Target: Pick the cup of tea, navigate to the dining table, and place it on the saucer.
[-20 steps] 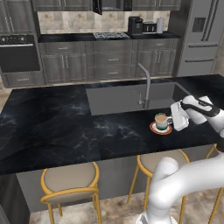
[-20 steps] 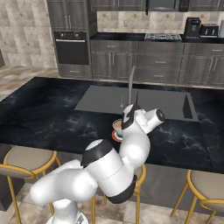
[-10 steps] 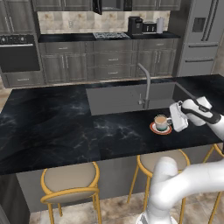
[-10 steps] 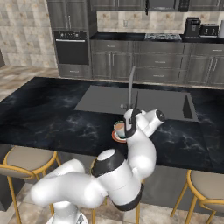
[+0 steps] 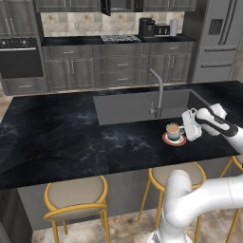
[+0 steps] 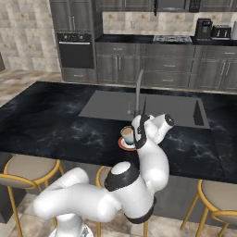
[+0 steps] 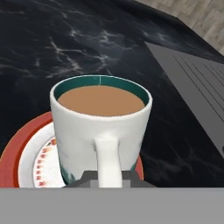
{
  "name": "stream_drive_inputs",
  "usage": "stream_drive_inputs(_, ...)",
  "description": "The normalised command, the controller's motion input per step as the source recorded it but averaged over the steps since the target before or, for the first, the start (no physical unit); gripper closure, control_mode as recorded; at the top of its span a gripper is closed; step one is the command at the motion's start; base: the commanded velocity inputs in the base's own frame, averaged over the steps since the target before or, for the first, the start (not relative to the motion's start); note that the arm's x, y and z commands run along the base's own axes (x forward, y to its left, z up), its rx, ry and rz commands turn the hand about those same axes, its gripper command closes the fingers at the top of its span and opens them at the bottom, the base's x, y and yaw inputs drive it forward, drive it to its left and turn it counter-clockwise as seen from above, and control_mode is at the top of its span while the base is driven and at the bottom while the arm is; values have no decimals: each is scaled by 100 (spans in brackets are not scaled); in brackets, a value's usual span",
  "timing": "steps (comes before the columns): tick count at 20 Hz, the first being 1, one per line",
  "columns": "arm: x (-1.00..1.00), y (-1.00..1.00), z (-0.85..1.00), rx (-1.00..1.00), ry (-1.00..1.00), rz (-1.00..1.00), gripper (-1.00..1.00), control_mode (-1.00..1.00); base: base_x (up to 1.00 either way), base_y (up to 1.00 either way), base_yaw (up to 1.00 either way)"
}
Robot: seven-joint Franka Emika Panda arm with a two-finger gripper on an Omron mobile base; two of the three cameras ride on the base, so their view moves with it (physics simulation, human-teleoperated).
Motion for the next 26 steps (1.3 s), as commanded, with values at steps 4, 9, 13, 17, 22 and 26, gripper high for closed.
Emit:
stream_drive_inputs(4,10,0,-17,0,0,0,100,-100,0,0,0)
stream_drive_inputs(9,0,0,-16,0,0,0,100,-100,0,0,0)
stream_drive_inputs(13,0,0,-10,0,0,0,100,-100,0,0,0)
stream_drive_inputs(17,-10,0,-10,0,0,0,100,-100,0,0,0)
stream_drive_inputs(22,-22,0,-10,0,0,0,100,-100,0,0,0)
stream_drive_inputs(26,-26,0,-2,0,0,0,100,-100,0,0,0)
